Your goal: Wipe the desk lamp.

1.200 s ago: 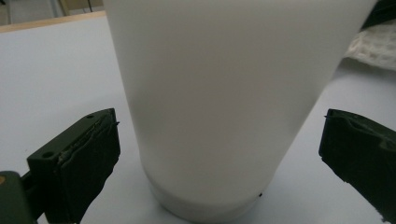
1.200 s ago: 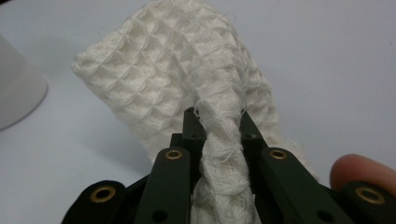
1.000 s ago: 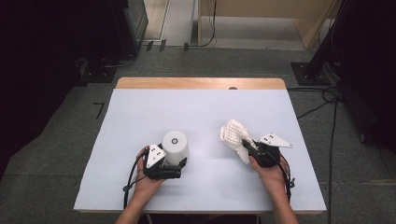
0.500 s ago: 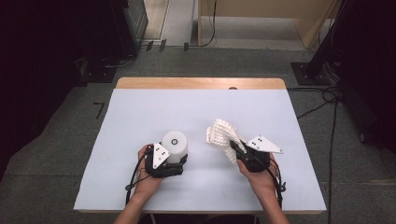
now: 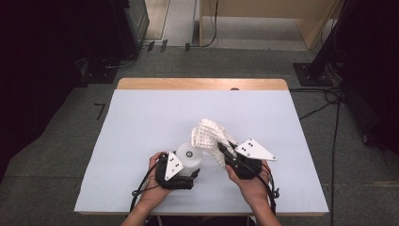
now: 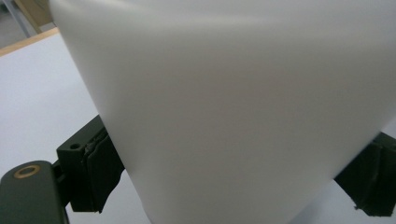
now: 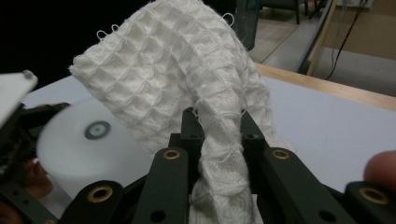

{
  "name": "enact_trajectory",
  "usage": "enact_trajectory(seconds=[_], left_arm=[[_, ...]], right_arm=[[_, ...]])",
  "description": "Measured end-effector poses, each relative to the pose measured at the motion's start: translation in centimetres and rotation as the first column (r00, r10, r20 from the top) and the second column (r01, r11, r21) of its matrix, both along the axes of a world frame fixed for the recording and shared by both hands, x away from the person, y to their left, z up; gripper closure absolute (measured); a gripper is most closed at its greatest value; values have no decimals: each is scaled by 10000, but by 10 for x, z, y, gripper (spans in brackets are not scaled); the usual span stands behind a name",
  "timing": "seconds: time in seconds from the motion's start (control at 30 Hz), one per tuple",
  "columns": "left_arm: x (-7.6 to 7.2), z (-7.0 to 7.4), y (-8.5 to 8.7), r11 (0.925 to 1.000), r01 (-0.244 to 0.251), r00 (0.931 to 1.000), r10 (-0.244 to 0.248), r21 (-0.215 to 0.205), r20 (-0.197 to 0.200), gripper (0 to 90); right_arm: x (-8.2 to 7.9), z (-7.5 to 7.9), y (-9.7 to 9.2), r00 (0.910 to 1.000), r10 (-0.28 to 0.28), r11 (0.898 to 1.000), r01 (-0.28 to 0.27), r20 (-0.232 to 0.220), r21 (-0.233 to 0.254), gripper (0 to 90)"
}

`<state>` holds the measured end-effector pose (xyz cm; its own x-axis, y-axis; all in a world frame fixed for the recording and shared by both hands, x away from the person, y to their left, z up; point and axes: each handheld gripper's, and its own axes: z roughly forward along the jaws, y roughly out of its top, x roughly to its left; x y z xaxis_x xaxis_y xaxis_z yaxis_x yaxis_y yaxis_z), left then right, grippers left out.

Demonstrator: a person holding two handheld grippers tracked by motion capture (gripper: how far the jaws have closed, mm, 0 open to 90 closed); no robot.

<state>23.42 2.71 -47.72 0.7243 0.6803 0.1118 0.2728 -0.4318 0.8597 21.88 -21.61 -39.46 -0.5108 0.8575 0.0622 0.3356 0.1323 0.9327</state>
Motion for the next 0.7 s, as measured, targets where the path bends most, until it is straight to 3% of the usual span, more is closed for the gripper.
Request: enact_trajectory(seconds=[0.17, 0.33, 0.5, 0.7], left_arm=[[-3, 1, -2, 9999, 57, 10000, -58, 146, 37, 85], [-8, 2, -7, 9991, 331, 9993, -336, 264, 174, 85], [-8, 5, -7, 9988, 394, 9990, -400, 307, 180, 85], [-11, 12, -4, 9976, 690, 9969, -687, -68, 378, 84]], right_arm=[[-4, 5, 15, 9994, 334, 9994, -334, -123, -40, 780], [-4, -6, 36, 9972, 639, 9965, -659, -400, -520, 779], [-1, -14, 36, 9985, 341, 9965, -372, -422, -746, 786], [7, -20, 28, 9976, 36, 9968, -92, -697, -799, 789]])
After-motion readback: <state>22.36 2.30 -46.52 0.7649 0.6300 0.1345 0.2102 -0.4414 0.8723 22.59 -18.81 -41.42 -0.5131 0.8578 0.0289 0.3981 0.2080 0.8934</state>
